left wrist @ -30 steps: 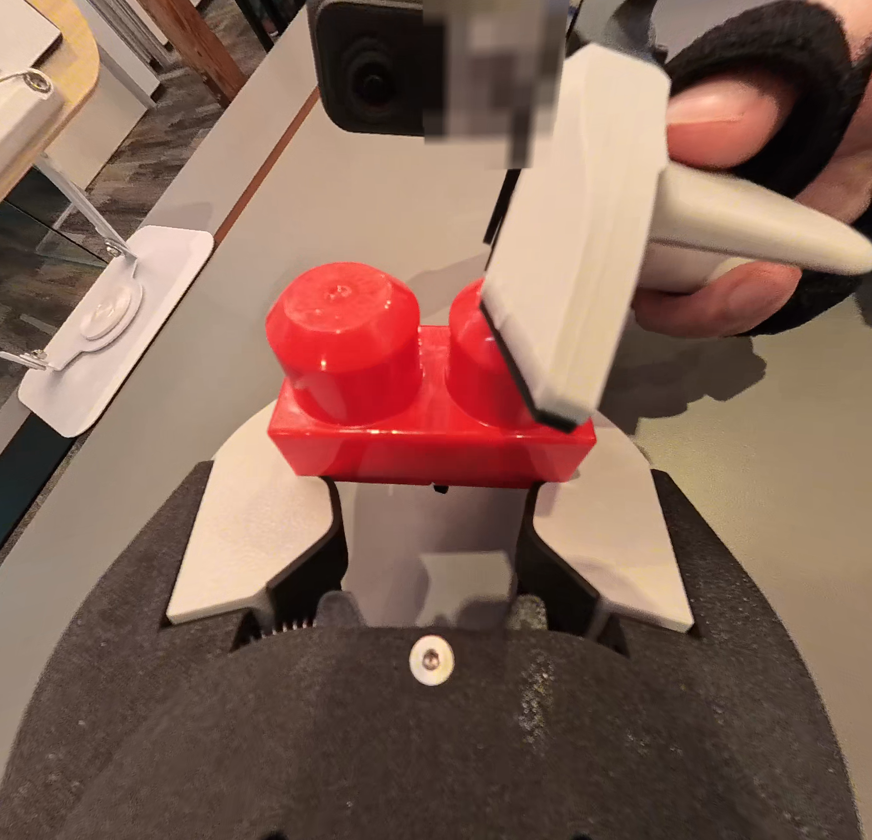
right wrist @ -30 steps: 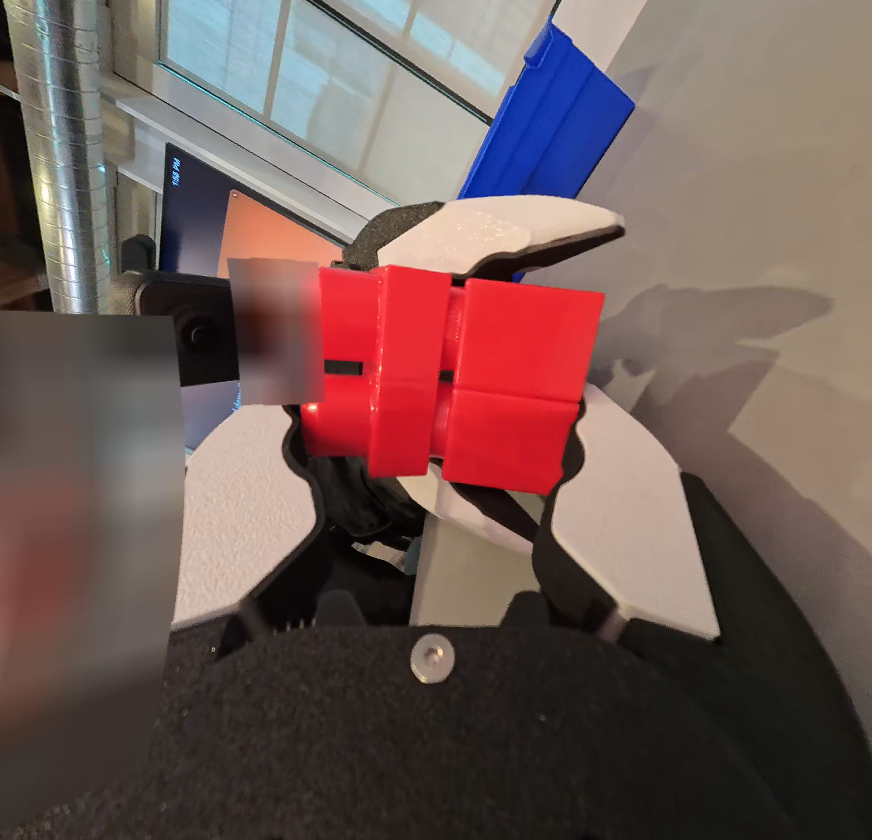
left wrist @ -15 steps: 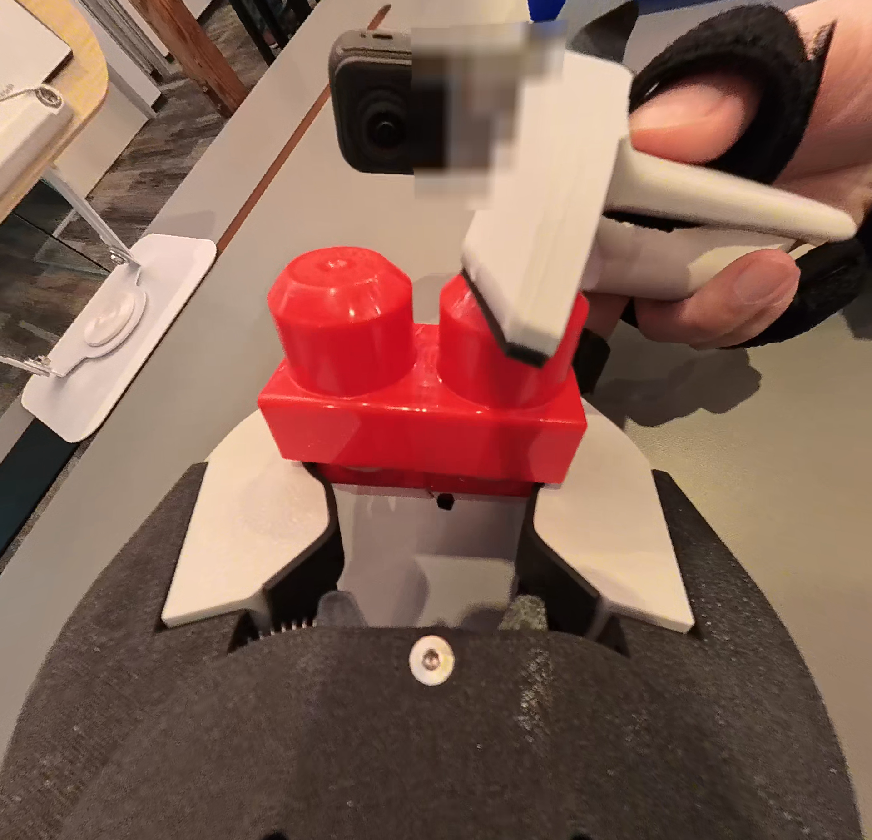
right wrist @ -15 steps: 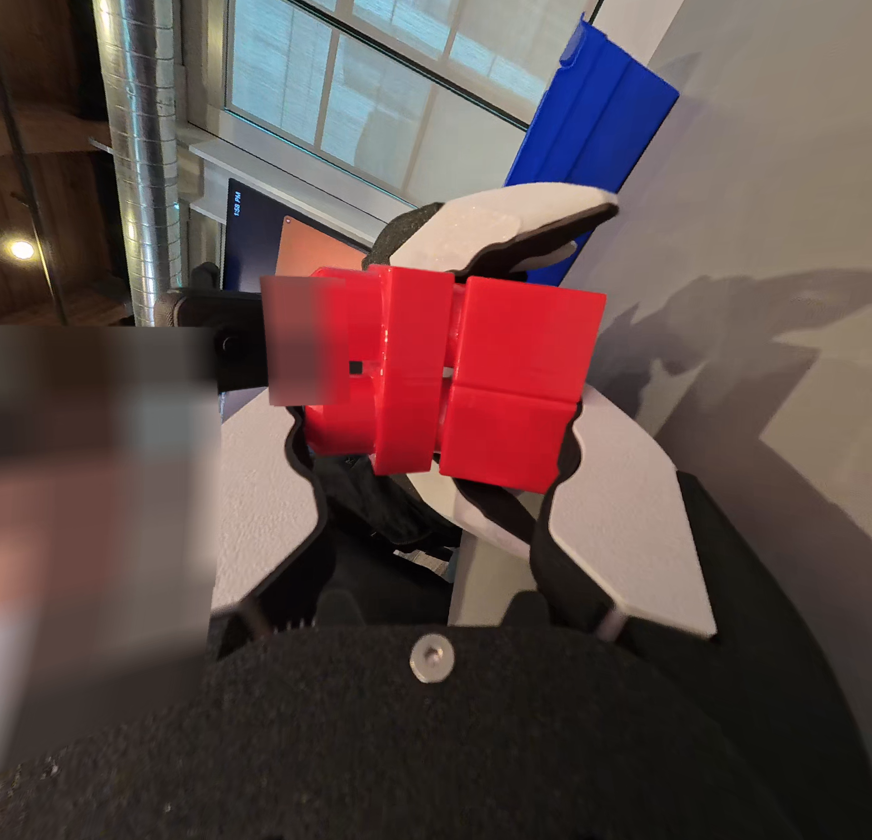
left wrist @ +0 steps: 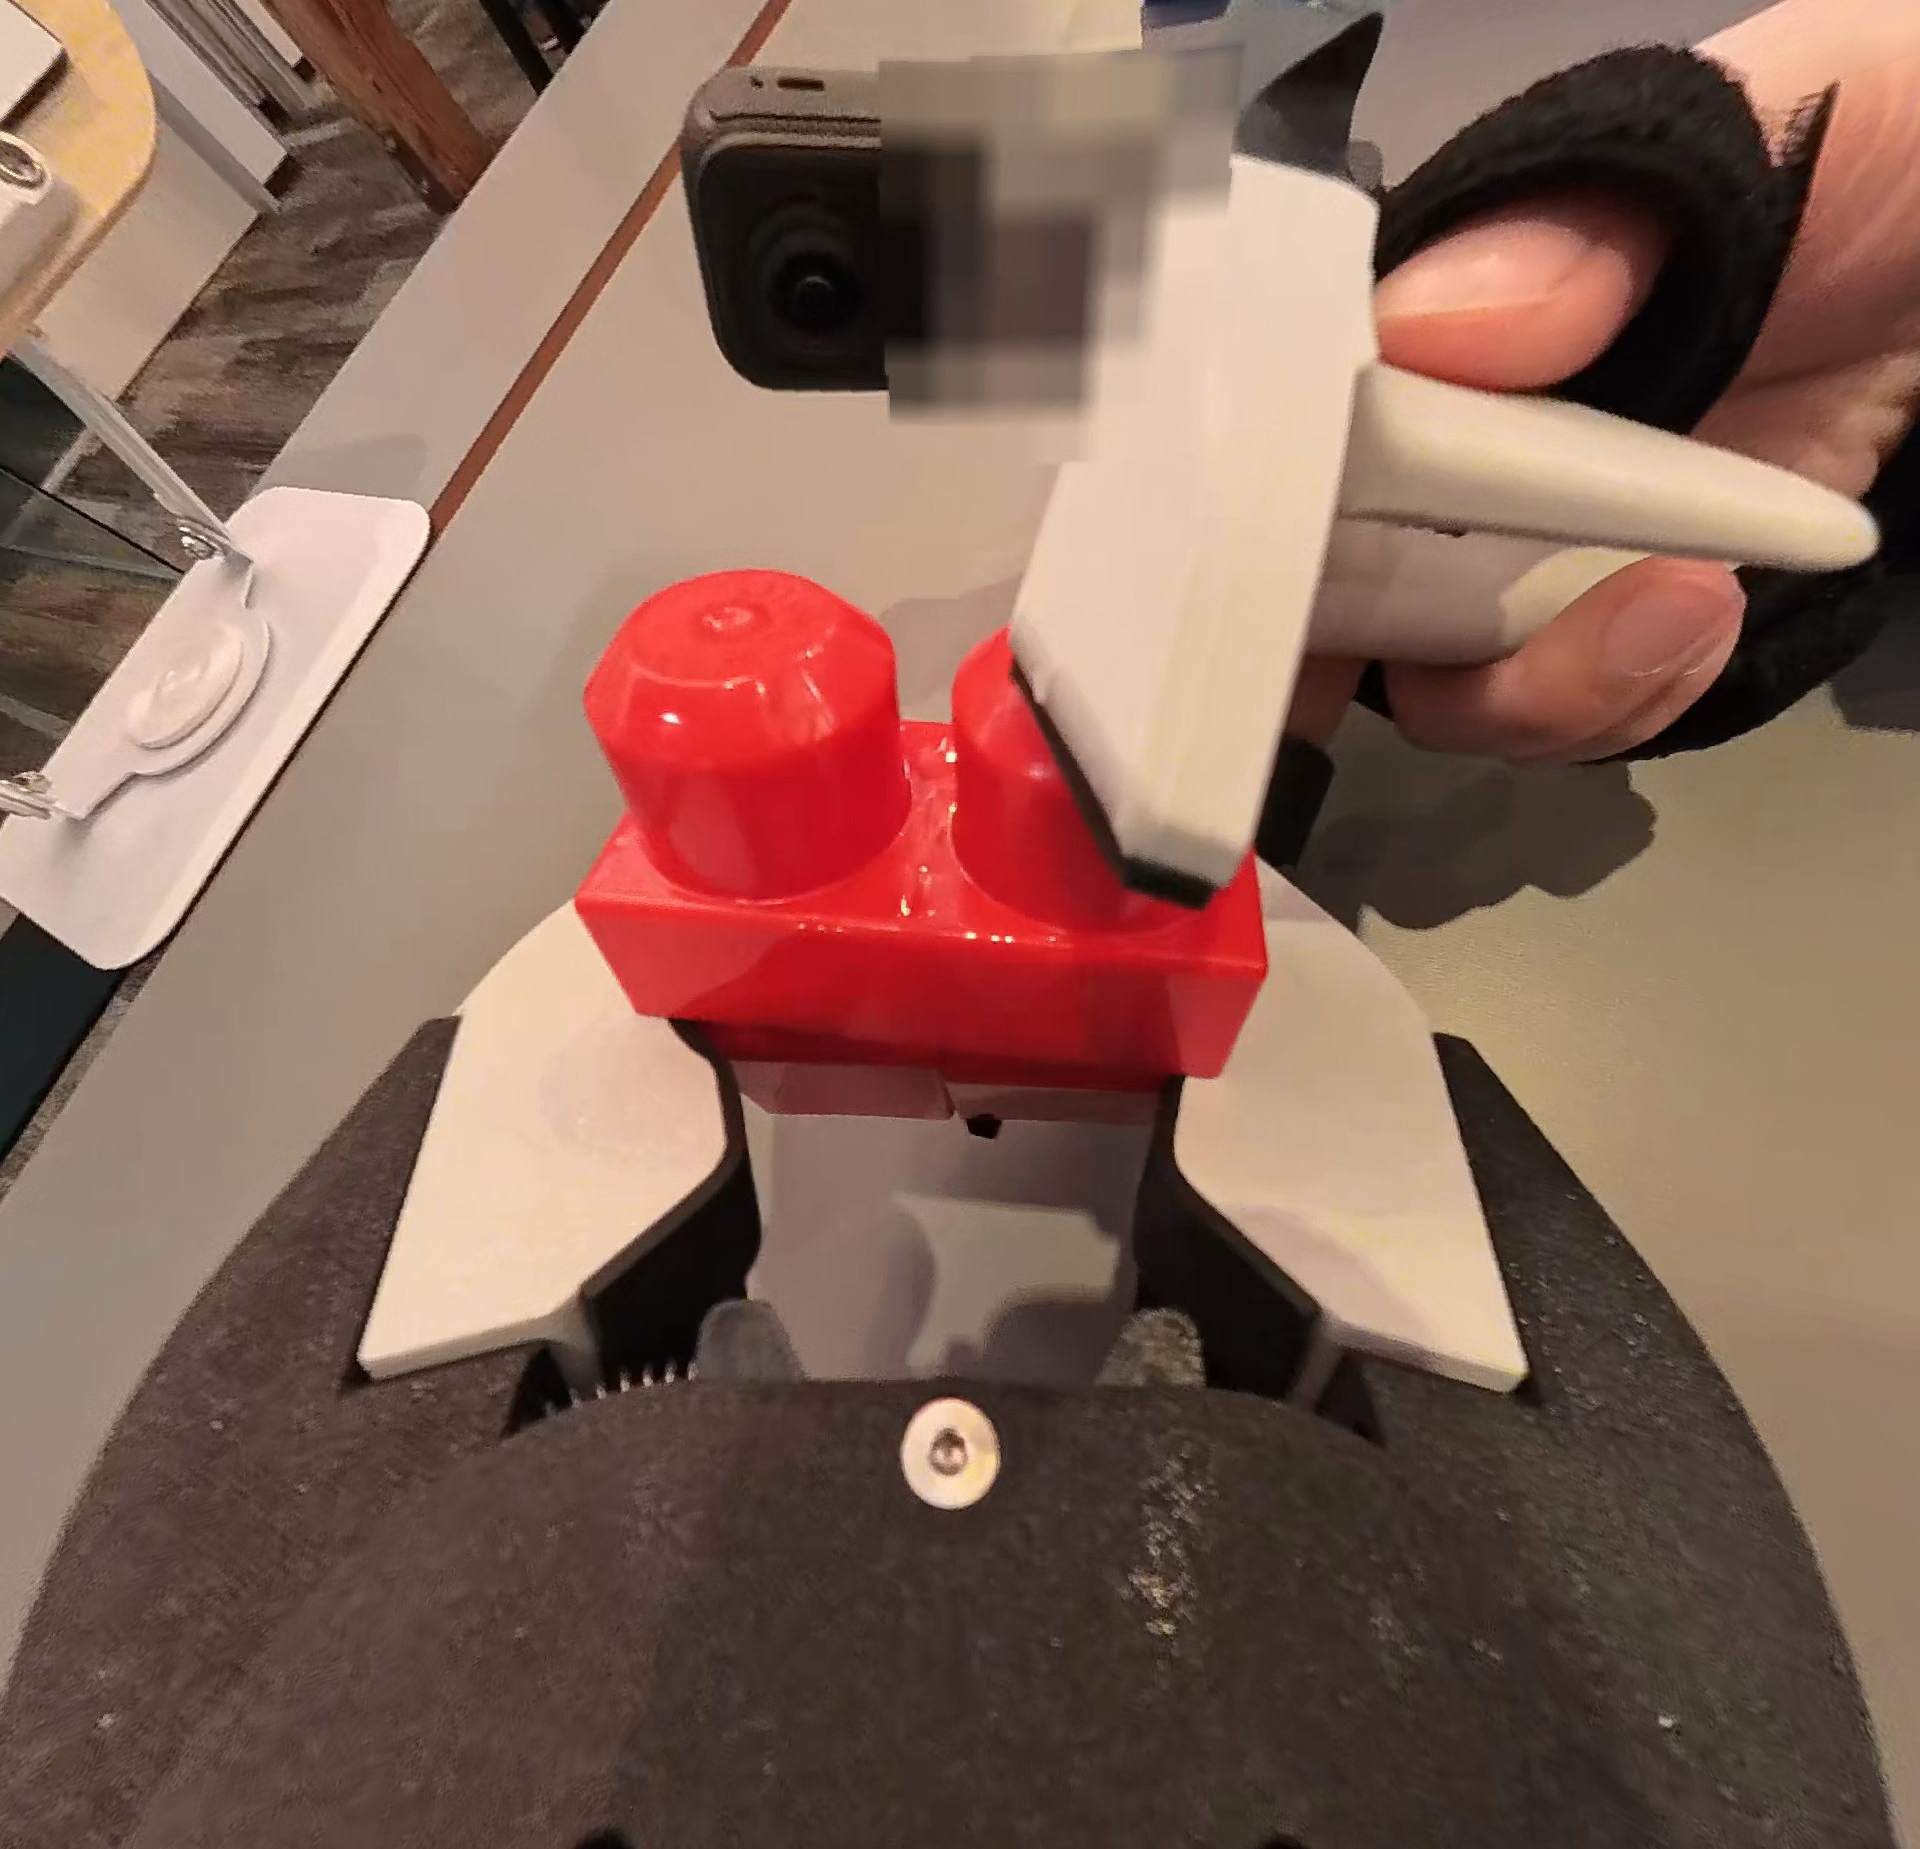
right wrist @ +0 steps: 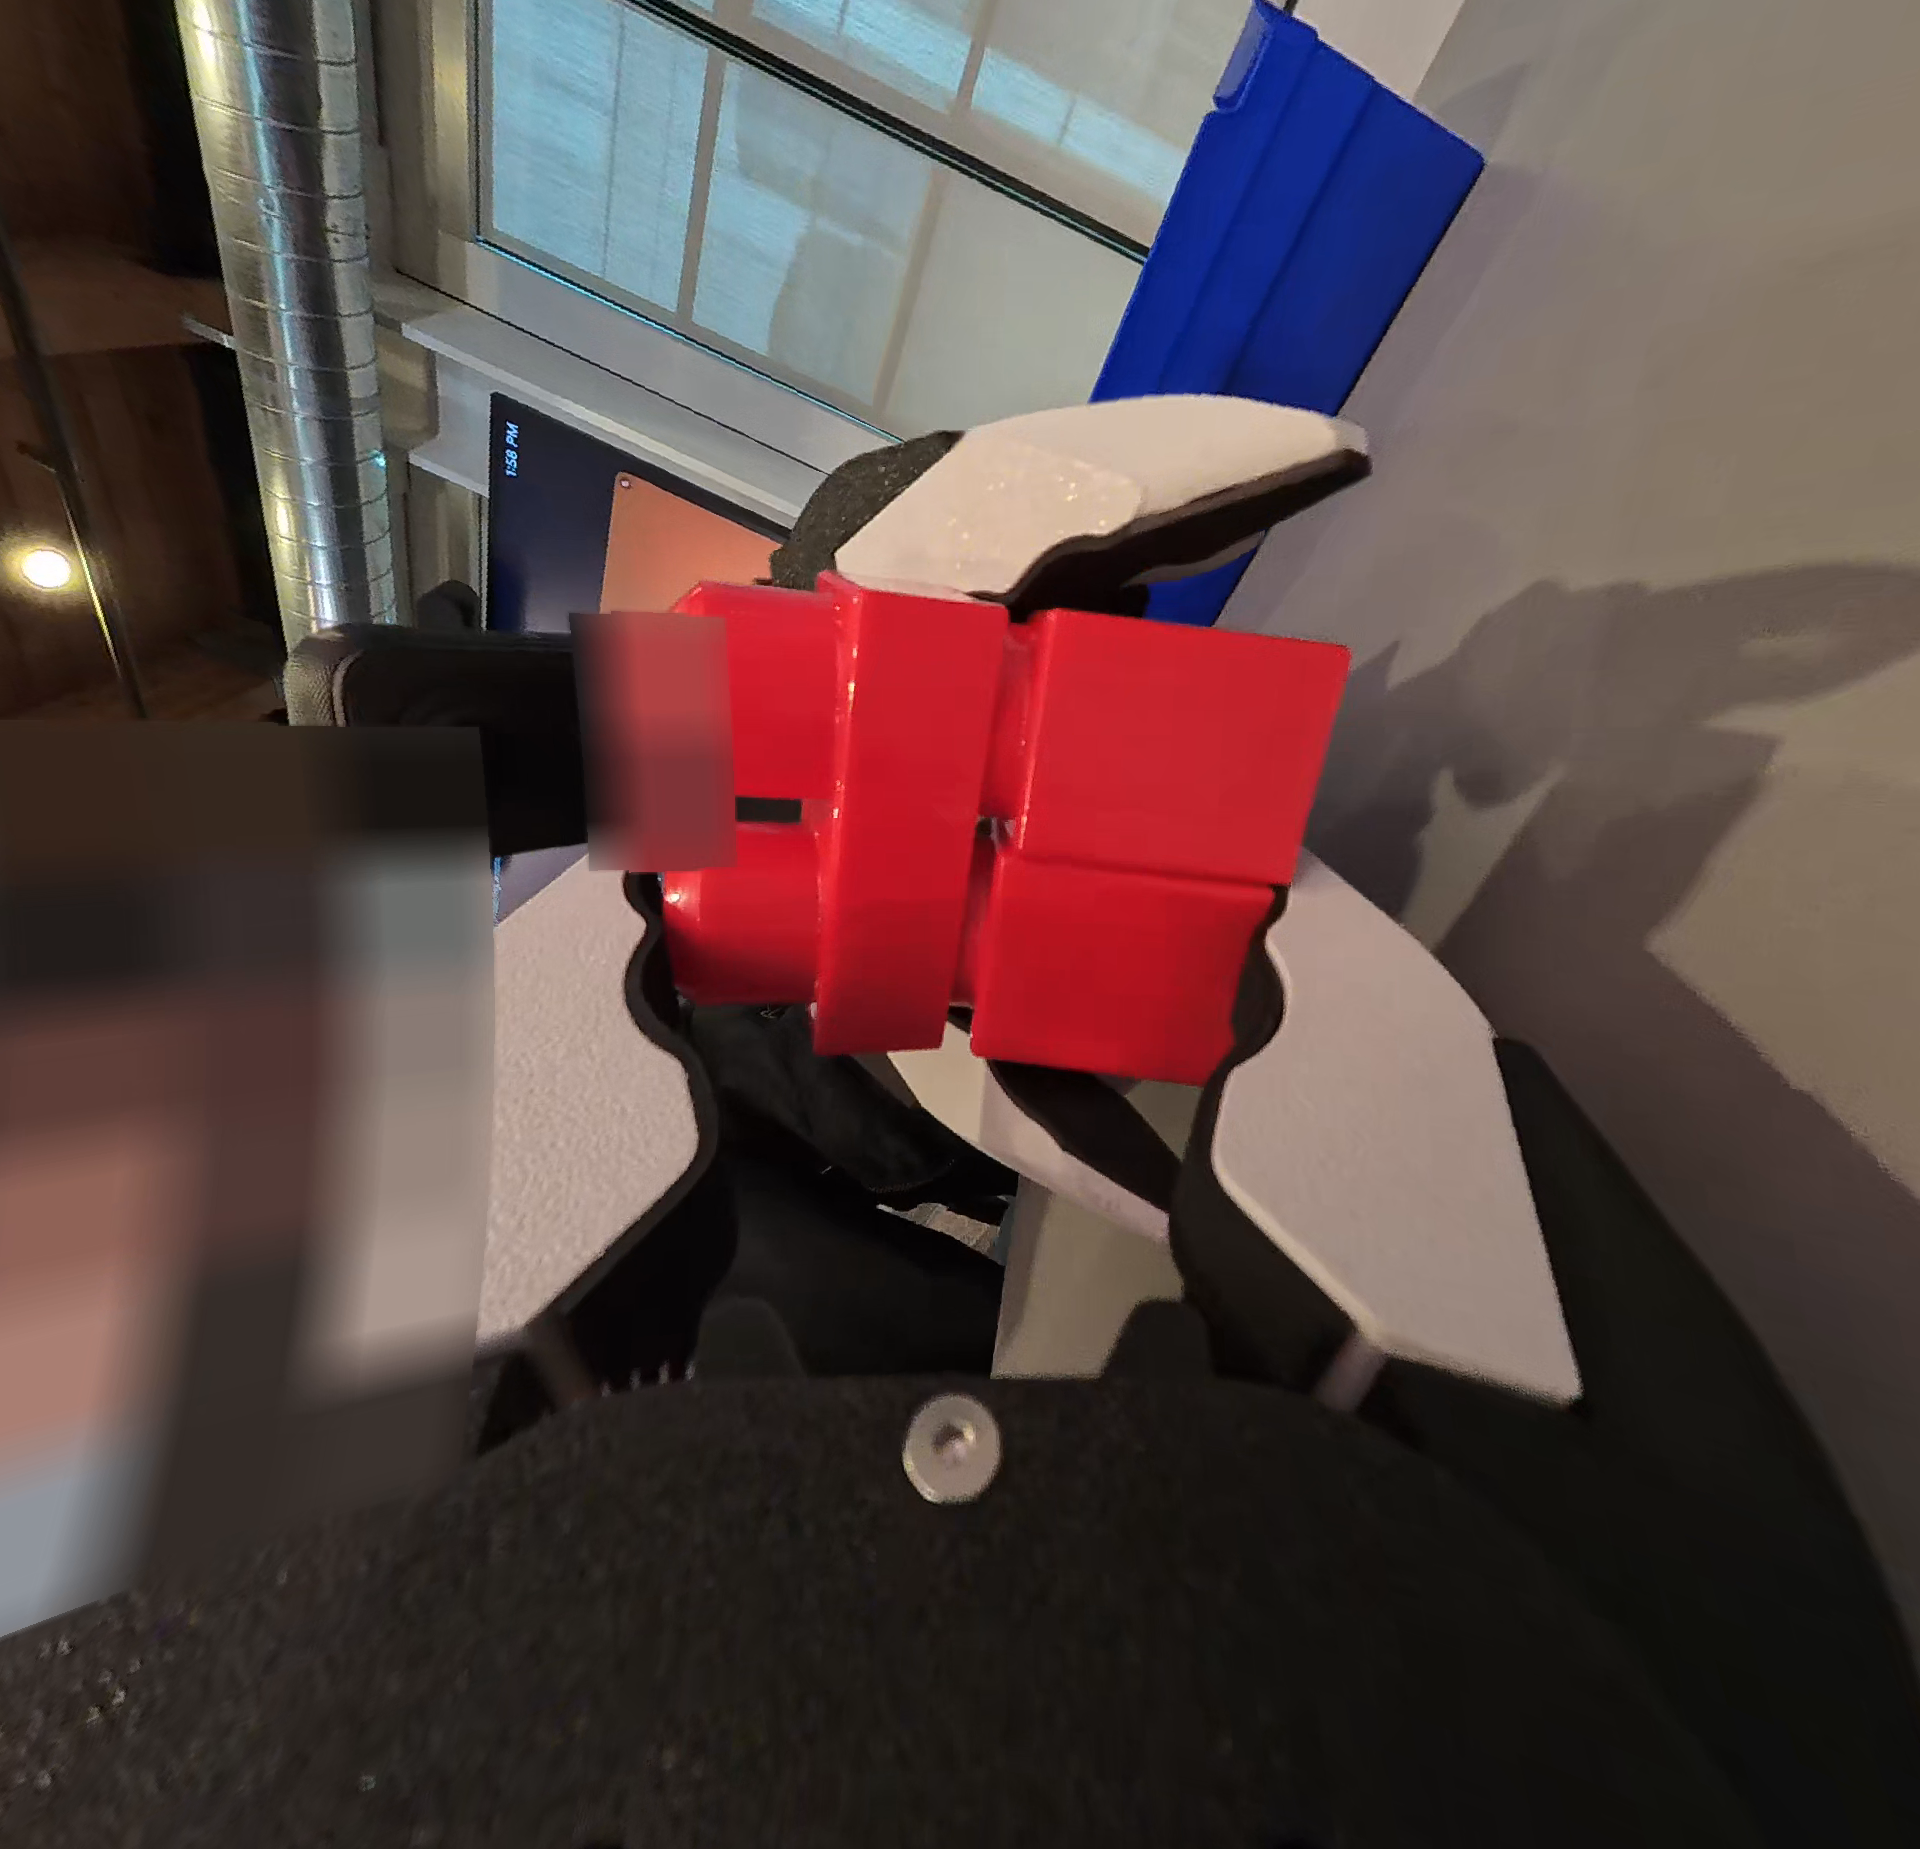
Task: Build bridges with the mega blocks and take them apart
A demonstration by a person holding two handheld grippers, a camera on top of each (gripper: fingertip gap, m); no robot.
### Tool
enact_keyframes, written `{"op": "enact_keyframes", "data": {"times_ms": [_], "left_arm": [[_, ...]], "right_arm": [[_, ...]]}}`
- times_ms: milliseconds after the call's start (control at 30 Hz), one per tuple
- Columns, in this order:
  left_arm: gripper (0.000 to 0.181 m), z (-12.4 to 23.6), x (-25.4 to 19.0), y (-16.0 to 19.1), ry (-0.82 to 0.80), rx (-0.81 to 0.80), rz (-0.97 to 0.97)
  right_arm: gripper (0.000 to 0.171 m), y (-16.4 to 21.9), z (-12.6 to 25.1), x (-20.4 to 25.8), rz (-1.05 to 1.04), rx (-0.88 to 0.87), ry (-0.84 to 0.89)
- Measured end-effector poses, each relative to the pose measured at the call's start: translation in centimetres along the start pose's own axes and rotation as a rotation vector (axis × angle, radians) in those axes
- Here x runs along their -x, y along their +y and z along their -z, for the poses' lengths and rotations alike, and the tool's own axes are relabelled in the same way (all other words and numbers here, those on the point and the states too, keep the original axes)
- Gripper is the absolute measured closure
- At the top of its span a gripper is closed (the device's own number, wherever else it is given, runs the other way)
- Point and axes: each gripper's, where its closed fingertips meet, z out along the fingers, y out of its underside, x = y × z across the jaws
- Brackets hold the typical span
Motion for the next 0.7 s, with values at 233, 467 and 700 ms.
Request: {"op": "enact_keyframes", "data": {"times_ms": [233,467,700], "left_arm": [[0.091,-0.1,-0.3,0.3,0.017,0.017,-0.009],[0.09,-0.4,-0.6,0.5,0.036,0.026,-0.001],[0.09,-0.4,-0.7,0.6,0.04,0.027,-0.012]], "right_arm": [[0.053,0.4,-0.3,0.1,0.004,0.015,0.016],[0.058,0.6,-0.5,-0.8,-0.005,0.013,0.057],[0.059,0.8,-0.5,-0.7,-0.001,0.014,0.057]]}}
